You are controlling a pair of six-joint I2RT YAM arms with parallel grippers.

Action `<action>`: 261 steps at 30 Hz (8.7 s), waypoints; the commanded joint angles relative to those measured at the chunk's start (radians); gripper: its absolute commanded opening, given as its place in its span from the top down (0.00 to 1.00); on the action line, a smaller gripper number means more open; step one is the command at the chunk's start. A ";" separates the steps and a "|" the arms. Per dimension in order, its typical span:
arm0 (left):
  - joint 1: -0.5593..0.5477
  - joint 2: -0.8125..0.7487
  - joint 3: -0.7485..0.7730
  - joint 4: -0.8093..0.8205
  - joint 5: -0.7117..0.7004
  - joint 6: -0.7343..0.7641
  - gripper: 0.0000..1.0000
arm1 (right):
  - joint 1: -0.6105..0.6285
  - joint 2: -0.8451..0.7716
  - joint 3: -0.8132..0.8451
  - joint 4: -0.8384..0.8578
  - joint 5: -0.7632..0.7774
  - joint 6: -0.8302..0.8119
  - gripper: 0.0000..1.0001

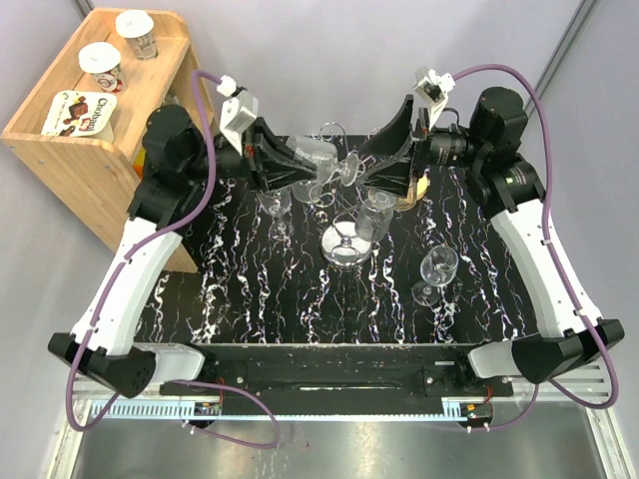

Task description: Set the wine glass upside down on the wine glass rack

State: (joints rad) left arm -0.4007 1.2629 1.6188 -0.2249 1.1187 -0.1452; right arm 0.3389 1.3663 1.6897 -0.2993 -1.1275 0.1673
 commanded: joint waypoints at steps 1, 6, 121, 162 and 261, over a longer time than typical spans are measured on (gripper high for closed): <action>-0.009 -0.008 0.012 0.372 0.018 -0.215 1.00 | 0.006 0.007 0.028 0.186 -0.051 0.156 0.01; -0.012 0.010 -0.014 0.524 0.029 -0.350 1.00 | 0.006 0.011 0.016 0.178 -0.034 0.138 0.01; -0.001 0.184 -0.165 0.190 -0.069 0.214 0.26 | -0.087 0.125 0.111 -0.161 0.156 -0.259 1.00; -0.288 0.165 0.023 -0.160 -0.701 0.515 0.01 | 0.002 0.067 0.176 -0.213 0.327 -0.319 1.00; -0.185 -0.175 -0.918 0.940 -0.114 0.009 1.00 | -0.075 0.039 0.174 -0.305 0.502 -0.439 0.00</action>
State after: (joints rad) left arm -0.5877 1.0744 0.6903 0.4175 1.0348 -0.1177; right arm 0.2726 1.4300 1.8683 -0.6262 -0.5968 -0.2623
